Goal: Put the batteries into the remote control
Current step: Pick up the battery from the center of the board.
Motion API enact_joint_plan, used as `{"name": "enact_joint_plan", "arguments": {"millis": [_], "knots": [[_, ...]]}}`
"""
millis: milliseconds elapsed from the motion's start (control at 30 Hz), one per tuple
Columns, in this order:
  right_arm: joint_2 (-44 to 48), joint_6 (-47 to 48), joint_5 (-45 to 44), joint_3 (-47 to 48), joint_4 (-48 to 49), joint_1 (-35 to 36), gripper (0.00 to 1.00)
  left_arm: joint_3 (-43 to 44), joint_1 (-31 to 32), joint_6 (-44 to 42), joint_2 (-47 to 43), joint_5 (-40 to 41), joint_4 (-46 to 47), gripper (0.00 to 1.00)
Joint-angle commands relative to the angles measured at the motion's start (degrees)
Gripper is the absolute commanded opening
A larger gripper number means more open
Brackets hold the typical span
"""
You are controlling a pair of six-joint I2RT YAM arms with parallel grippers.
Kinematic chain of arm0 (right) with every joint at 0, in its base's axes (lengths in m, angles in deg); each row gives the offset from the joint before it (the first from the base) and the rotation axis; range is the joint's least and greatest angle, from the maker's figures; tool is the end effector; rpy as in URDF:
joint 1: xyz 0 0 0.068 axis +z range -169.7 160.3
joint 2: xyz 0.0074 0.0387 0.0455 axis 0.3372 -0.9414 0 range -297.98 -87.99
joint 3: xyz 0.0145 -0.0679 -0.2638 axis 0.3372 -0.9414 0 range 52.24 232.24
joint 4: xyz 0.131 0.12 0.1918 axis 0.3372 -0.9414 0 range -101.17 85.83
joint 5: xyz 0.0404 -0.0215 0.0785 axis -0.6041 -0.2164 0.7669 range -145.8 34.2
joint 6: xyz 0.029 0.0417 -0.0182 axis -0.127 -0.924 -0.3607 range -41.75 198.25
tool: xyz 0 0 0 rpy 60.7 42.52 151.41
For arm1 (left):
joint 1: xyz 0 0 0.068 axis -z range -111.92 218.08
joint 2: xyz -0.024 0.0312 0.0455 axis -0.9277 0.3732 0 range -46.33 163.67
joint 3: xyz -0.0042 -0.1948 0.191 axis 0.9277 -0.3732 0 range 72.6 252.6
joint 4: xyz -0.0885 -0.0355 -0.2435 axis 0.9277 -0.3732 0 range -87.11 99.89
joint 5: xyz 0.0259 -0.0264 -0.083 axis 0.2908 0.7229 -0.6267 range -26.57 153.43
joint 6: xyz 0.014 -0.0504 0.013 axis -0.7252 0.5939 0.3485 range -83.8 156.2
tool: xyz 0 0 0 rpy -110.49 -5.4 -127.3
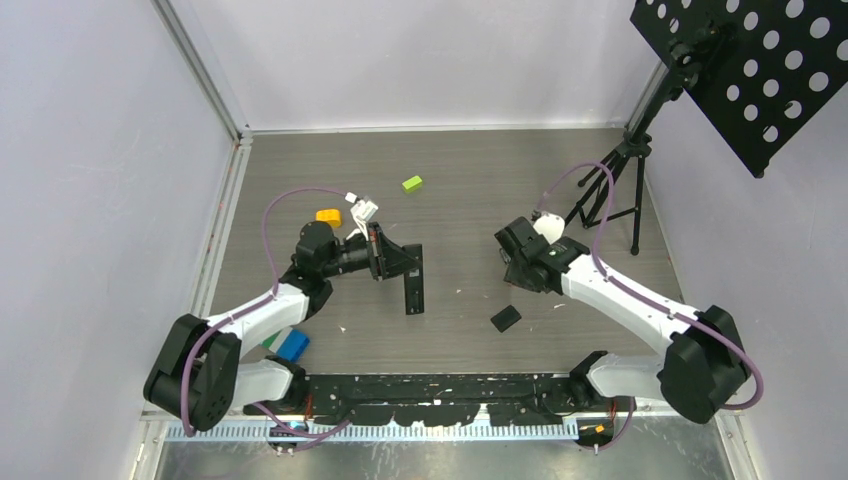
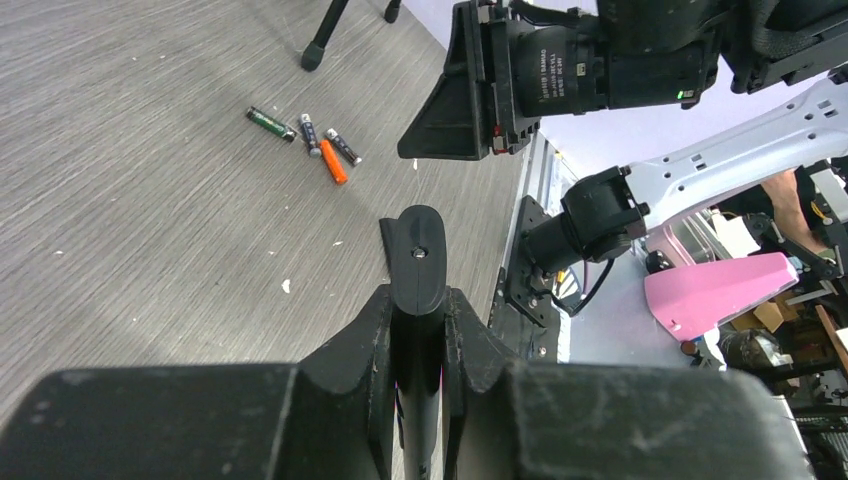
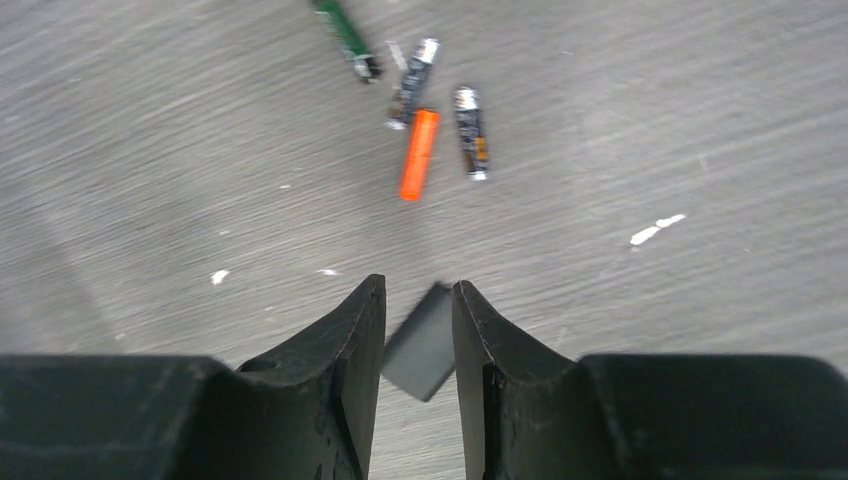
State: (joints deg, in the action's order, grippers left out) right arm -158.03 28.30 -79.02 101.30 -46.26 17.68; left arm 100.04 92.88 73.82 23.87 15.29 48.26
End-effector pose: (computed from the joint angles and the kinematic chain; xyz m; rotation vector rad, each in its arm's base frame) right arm 0.1900 0.1276 0.2347 0.4003 2.4998 0.0423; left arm 0.2147 -0.1282 0.2322 0.5134 1.7824 -1.4775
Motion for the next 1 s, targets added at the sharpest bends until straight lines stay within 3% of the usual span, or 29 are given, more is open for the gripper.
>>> {"name": "enact_joint_plan", "arguments": {"millis": [0, 300, 600, 967], "knots": [[-2.0, -4.1, -5.6, -0.4, -4.3, -1.3, 0.36, 2.1, 0.2, -2.2, -1.7, 0.1, -1.3, 0.00], [-8.4, -0.2, -2.8, -2.0, 3.4, -6.0, 0.36, 1.8, 0.2, -1.9, -1.8, 1.1, -2.0, 0.00], [-16.7, 7.8, 2.2, -1.1, 12.2, -10.7, 0.47, 2.2, 0.2, -2.4, -1.9, 2.0, -3.7, 0.00], [-20.1, 8.5, 3.3, -0.6, 12.6, -13.7, 0.25, 3.9, 0.2, -2.8, -0.8, 2.2, -4.6, 0.00]]}}
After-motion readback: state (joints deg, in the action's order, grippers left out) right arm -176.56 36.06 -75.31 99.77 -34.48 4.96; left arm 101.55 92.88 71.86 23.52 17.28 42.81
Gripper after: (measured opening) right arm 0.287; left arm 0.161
